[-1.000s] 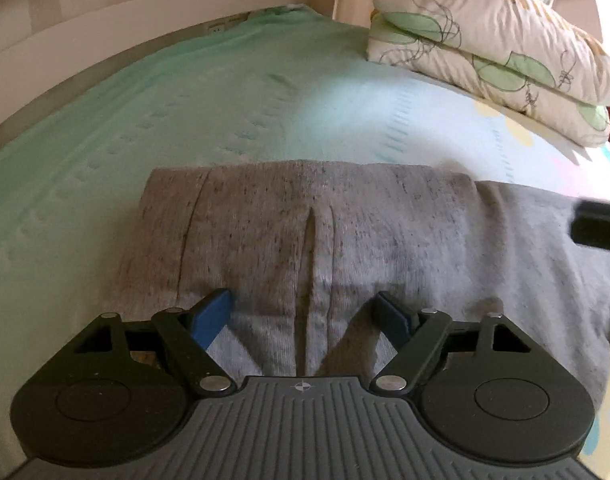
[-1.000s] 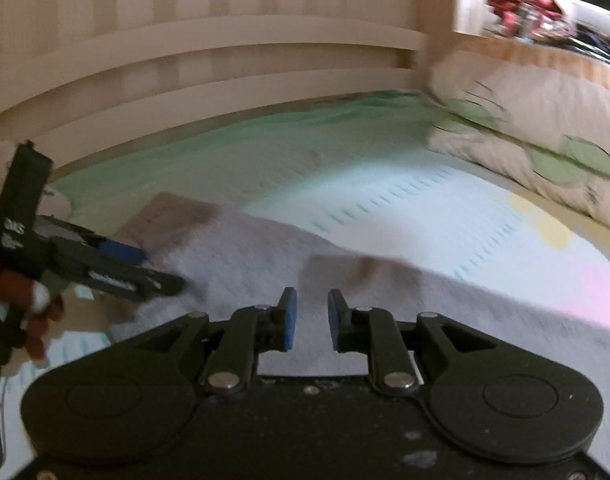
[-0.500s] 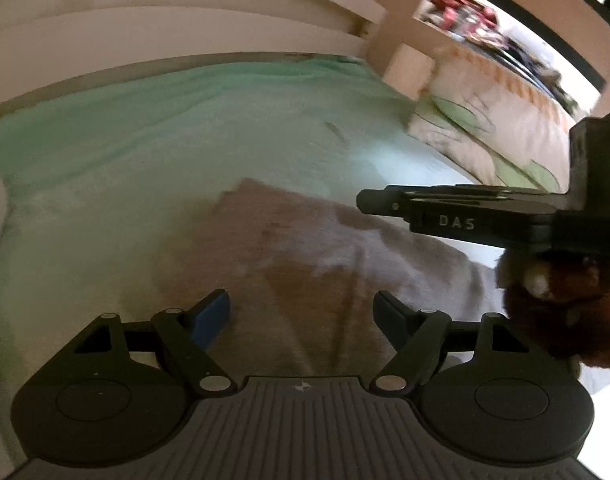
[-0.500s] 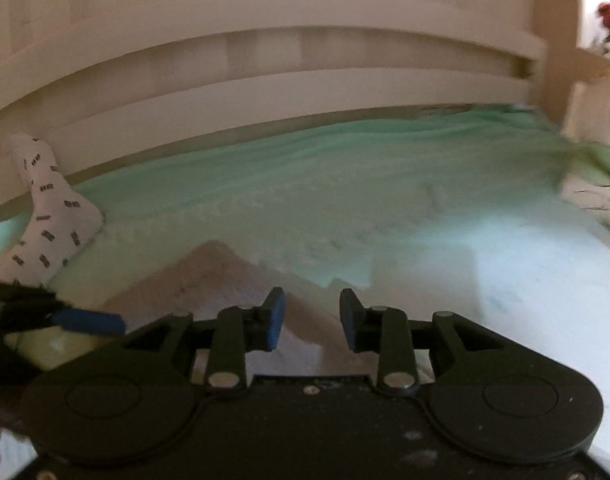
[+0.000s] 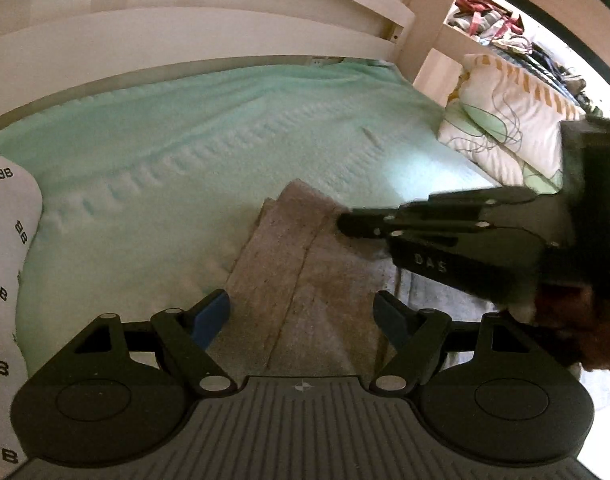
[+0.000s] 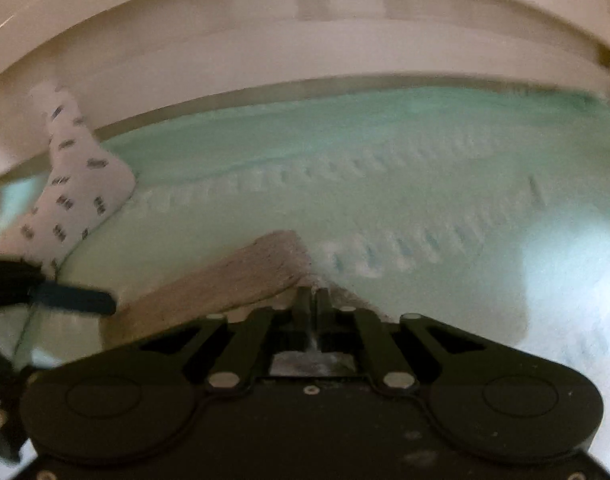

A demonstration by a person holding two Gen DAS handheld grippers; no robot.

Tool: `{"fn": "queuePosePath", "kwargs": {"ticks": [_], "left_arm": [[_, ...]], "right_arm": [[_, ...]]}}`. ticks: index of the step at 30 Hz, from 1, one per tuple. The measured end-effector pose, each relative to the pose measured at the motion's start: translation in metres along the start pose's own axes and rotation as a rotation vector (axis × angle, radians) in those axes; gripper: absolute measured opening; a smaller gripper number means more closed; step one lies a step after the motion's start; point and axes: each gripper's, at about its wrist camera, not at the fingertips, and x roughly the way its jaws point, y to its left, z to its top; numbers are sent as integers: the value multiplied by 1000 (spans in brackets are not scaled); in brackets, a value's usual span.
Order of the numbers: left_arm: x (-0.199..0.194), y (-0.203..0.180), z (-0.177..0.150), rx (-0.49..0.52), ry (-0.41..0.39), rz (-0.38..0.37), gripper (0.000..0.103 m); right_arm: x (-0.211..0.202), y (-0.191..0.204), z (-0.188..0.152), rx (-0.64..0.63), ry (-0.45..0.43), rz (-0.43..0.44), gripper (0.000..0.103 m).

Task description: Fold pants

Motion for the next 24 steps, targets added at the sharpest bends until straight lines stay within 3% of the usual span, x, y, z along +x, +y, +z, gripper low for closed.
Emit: {"fn": "queuePosePath", "kwargs": {"ticks": [4, 8, 10, 11, 14, 17, 20, 24], "left_arm": [[1, 1, -1, -2, -1, 11, 78], [9, -4, -2, 11, 12, 5, 78], [13, -9, -4, 37, 23, 9, 78], [14, -9, -5, 42, 26, 10, 78], [15, -12, -5, 56, 31, 11, 78], [16, -11, -5, 59, 34, 7, 78], [19, -12, -7, 69, 43, 19, 78], [30, -15, -11, 110, 70, 60, 79]], "right_arm": [[-4, 11, 11, -56, -67, -51, 4], [33, 9, 4, -53, 24, -122, 7], [37, 10, -3, -39, -2, -144, 12], [31, 8, -4, 12, -43, -152, 13], [2, 0, -7, 144, -165, -171, 32], [-40, -4, -16, 197, -254, -217, 36], [-77, -5, -35, 239, -231, -272, 36], [-117, 1, -76, 287, -115, -322, 36]]}}
